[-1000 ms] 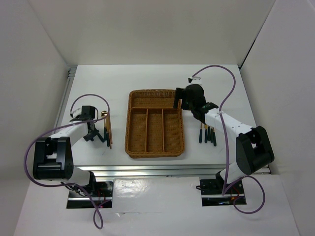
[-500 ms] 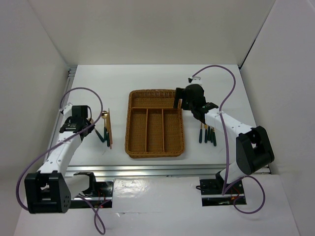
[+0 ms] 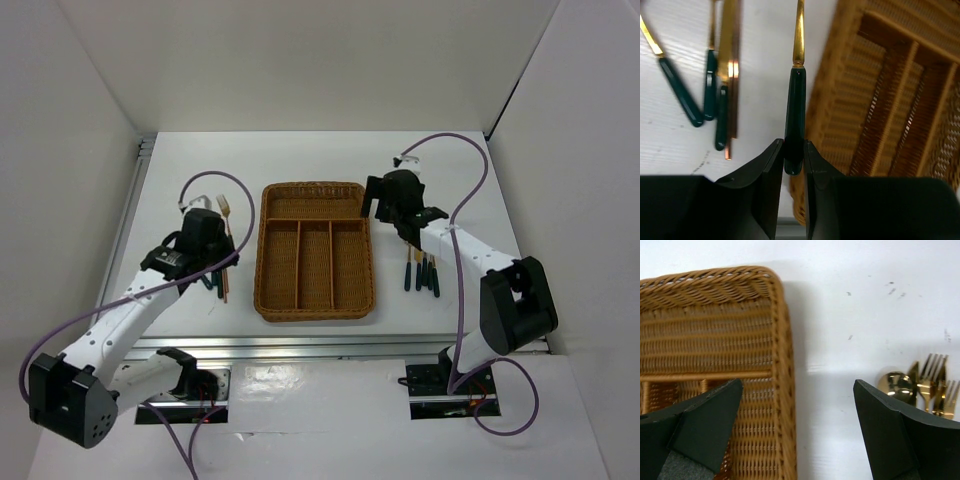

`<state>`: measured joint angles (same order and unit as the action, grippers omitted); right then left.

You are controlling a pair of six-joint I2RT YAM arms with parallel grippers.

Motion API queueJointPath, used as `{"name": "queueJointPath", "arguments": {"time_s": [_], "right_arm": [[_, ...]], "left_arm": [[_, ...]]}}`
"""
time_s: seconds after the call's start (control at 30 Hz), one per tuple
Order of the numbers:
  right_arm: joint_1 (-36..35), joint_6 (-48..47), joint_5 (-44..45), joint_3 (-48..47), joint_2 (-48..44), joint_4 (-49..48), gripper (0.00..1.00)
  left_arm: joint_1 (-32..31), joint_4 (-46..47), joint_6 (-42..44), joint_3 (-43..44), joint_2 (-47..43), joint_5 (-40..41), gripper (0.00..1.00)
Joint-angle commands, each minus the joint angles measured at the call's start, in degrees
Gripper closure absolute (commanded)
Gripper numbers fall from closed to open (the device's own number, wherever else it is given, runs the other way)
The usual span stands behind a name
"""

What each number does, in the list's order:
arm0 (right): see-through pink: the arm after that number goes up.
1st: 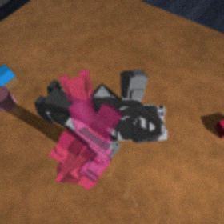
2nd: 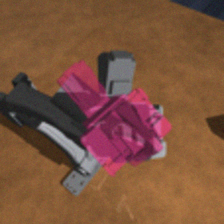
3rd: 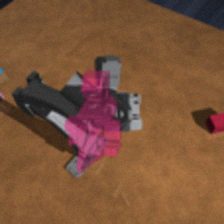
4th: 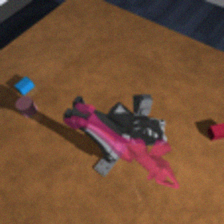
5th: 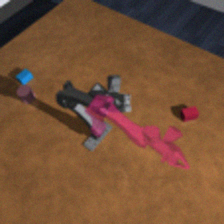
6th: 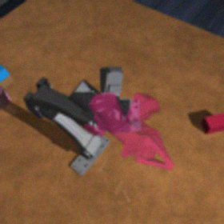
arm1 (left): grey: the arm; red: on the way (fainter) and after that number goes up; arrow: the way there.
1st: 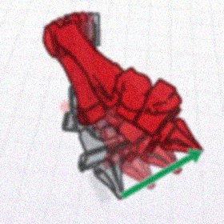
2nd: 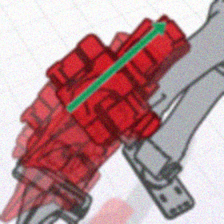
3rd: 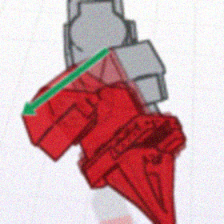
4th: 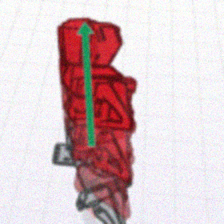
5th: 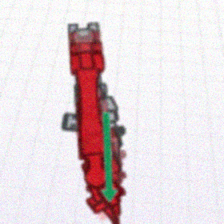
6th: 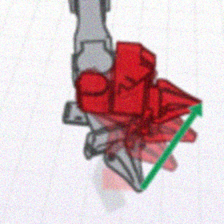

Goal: Sort the eating utensils into containers

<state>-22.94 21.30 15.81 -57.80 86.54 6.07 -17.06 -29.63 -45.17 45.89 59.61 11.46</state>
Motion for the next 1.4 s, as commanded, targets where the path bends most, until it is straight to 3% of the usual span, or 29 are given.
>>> {"name": "queueJointPath", "arguments": {"time_s": [0.0,0.2,0.47,1.37], "right_arm": [[2.54,1.63,2.2,-2.14,-1.38,1.49,0.0],[5.1,2.78,1.5,0.05,-3.57,1.49,0.0],[6.15,2.78,1.5,1.73,-4.8,1.49,0.0],[6.68,3.31,0.45,2.25,-3.66,0.44,0.0]], "left_arm": [[-6.73,0.62,-0.71,5.51,1.11,0.66,0.82],[-16.67,2.2,-3.08,7.37,6.65,2.42,0.78],[-22.22,3.79,-6.33,7.9,13.24,3.57,0.77],[-22.76,6.42,-7.92,6.23,25.02,4.27,0.69]]}}
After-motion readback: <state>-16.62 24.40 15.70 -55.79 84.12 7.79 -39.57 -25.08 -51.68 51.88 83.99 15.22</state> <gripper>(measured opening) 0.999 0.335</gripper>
